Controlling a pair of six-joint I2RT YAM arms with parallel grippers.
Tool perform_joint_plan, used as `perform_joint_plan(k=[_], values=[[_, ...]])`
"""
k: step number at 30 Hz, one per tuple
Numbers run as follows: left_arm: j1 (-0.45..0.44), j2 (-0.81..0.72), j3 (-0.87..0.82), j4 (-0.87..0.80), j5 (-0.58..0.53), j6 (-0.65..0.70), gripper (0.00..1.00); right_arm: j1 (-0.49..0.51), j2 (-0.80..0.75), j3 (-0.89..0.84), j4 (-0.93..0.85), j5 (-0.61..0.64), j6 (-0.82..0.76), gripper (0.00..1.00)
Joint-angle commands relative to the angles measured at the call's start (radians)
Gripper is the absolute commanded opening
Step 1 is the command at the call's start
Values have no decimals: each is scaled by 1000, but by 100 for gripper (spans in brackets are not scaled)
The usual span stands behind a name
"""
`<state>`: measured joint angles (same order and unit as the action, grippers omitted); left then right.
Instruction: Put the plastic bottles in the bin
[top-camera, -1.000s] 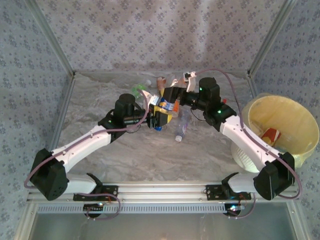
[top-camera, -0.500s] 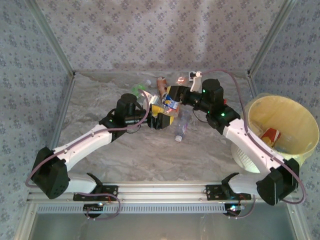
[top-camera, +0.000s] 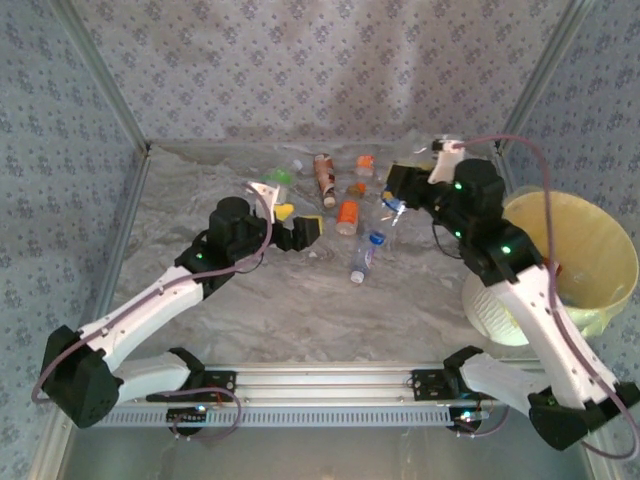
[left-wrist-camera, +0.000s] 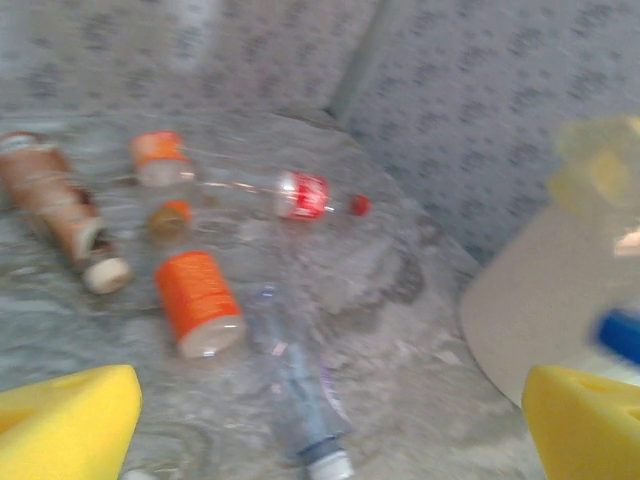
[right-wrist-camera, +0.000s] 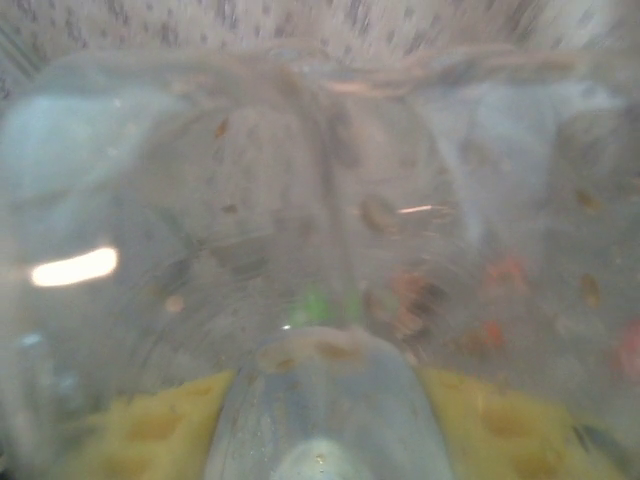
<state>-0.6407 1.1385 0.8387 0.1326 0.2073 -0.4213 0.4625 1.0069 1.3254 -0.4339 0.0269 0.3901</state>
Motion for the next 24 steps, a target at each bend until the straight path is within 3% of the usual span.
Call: perform_joint_plan(k=[1,5,11,18,24], values=[[42,-23,-43,30,-131,-65,98,-26,-63,87,-161,181,-131,41],[73,-20,-55,23,-149,-105,98,-86,-71,182,-253,323,-192,40],[87,-1,-64,21,-154,-147,98,-186,-97,248,-245,463,-259,39],[101,27,-61,22,-146,-161,98,-265,-123,302,-213,703,-450,39],[118,60,-56,53,-121,-190,98,-347,-128,318,-303,728,-447,39]])
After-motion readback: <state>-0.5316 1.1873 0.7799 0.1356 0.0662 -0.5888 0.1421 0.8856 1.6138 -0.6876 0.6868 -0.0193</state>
